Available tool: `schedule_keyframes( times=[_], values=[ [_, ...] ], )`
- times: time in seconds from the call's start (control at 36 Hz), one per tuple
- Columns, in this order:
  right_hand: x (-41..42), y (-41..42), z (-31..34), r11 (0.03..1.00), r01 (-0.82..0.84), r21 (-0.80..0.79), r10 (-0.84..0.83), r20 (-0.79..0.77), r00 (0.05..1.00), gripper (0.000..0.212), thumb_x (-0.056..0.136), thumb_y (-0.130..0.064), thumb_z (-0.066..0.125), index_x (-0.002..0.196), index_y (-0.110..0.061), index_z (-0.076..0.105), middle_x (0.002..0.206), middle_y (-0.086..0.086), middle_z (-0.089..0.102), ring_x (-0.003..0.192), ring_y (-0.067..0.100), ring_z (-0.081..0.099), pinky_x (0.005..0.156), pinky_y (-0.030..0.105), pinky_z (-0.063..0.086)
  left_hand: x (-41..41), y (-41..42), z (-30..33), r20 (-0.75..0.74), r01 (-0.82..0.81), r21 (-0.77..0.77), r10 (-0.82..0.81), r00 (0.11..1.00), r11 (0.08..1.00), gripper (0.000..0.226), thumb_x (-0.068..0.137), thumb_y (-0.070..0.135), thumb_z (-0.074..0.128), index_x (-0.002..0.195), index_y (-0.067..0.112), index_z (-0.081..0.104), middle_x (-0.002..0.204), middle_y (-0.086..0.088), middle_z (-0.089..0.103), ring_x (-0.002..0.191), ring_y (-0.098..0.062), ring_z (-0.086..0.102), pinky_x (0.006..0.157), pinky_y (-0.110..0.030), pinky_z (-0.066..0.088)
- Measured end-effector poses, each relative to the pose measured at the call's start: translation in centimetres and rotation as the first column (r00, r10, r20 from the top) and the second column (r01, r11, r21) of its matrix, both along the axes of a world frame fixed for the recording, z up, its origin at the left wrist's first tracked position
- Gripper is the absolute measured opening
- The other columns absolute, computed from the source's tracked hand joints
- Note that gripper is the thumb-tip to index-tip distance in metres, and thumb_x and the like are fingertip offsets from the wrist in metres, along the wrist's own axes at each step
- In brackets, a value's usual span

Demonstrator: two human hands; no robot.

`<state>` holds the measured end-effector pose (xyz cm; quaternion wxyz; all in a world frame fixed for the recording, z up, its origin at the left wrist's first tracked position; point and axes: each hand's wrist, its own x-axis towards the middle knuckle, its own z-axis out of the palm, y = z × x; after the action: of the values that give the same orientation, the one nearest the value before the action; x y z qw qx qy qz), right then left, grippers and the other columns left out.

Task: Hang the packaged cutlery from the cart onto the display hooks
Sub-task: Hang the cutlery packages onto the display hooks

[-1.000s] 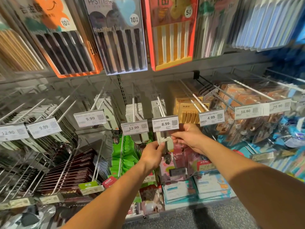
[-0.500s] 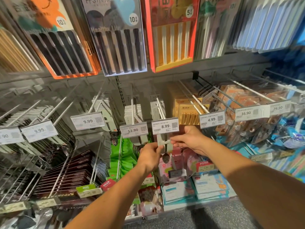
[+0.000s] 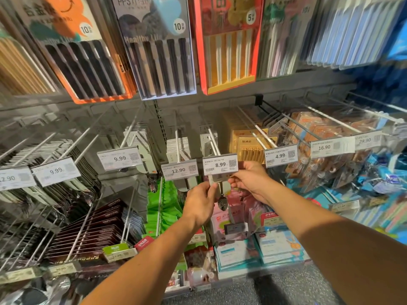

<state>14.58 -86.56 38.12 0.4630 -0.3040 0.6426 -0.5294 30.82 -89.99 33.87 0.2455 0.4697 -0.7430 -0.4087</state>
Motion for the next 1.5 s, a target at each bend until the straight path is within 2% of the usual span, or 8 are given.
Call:
schedule_keyframes(
  times=[0.22,0.47,0.64,0.78,1.06,1.25,1.33,1.5],
  values=[
    [-0.1,0.3,-0.6,1.0,-0.017,0.024,0.017,-0.034,0.999,0.017,0.091,0.003,0.062,0.105,-0.005,0.068,0.089,0.012,0.074,0.064,0.011,0.067,0.063,0.025,0.055,0.1,0.3,-0.2,0.057,0.031,-0.049,-0.028,0.998,0.998,0.036,0.105,0.038,0.042,0.086,0.018,0.065,0.078,0.0,0.069,0.064,-0.016,0.055,0.065,-0.032,0.048],
    [0.2,1.0,-0.1,0.998,-0.041,0.05,0.045,-0.086,0.995,0.017,0.09,-0.001,0.065,0.105,-0.008,0.069,0.084,0.015,0.072,0.056,0.01,0.057,0.051,0.021,0.048,0.4,0.2,-0.1,0.127,0.091,-0.052,-0.084,0.988,0.994,0.036,0.105,0.038,0.041,0.089,0.016,0.065,0.081,-0.002,0.07,0.076,-0.022,0.067,0.073,-0.038,0.057],
    [1.2,0.6,1.6,0.999,0.009,-0.042,-0.003,0.126,0.992,0.021,0.095,0.006,0.052,0.105,-0.007,0.065,0.099,0.012,0.072,0.053,0.007,0.043,0.046,0.019,0.038,0.6,0.1,-0.4,0.173,0.099,-0.079,-0.084,0.981,0.992,0.04,0.105,0.04,0.041,0.084,0.014,0.063,0.078,-0.004,0.068,0.072,-0.024,0.065,0.069,-0.038,0.055],
    [1.5,0.6,1.4,0.997,0.043,-0.058,-0.024,0.288,0.957,0.022,0.093,0.008,0.054,0.113,0.0,0.061,0.092,0.013,0.071,0.062,0.011,0.058,0.057,0.021,0.053,0.7,0.3,0.0,0.215,0.107,-0.141,-0.075,0.974,0.984,0.041,0.106,0.035,0.04,0.069,0.018,0.048,0.063,0.003,0.053,0.057,-0.013,0.046,0.059,-0.031,0.038],
    [2.3,0.2,1.6,0.994,0.083,-0.076,-0.054,0.333,0.941,0.021,0.091,0.01,0.057,0.111,0.004,0.057,0.084,0.014,0.068,0.063,0.015,0.059,0.055,0.021,0.055,1.3,-0.1,-0.4,0.205,0.103,-0.209,-0.06,0.977,0.973,0.04,0.105,0.037,0.041,0.07,0.02,0.047,0.06,0.004,0.049,0.054,-0.014,0.041,0.055,-0.031,0.034],
    [1.9,-0.1,1.0,0.995,0.066,-0.075,-0.035,0.361,0.932,0.028,0.091,0.01,0.056,0.117,0.002,0.056,0.086,0.014,0.071,0.062,0.013,0.06,0.055,0.021,0.054,1.6,-0.3,-0.5,0.168,0.116,-0.21,-0.081,0.982,0.971,0.038,0.105,0.036,0.041,0.075,0.016,0.052,0.062,0.005,0.052,0.055,-0.013,0.042,0.06,-0.036,0.045],
    [1.5,-0.1,0.9,0.995,0.045,-0.087,-0.008,0.392,0.92,0.027,0.091,0.01,0.055,0.117,0.0,0.058,0.09,0.014,0.071,0.063,0.012,0.057,0.054,0.02,0.05,1.6,-0.2,-0.3,0.155,0.109,-0.226,-0.075,0.985,0.968,0.037,0.105,0.035,0.041,0.072,0.019,0.048,0.061,0.006,0.049,0.055,-0.011,0.04,0.058,-0.032,0.041],
    [1.2,-0.5,1.0,0.996,0.03,-0.079,-0.004,0.316,0.949,0.023,0.091,0.006,0.057,0.11,-0.006,0.063,0.096,0.016,0.073,0.067,0.013,0.052,0.052,0.02,0.045,1.2,-0.7,-0.4,0.101,0.075,-0.174,-0.058,0.993,0.982,0.04,0.105,0.041,0.04,0.078,0.015,0.053,0.065,0.001,0.054,0.058,-0.017,0.048,0.066,-0.045,0.054]
  ],
)
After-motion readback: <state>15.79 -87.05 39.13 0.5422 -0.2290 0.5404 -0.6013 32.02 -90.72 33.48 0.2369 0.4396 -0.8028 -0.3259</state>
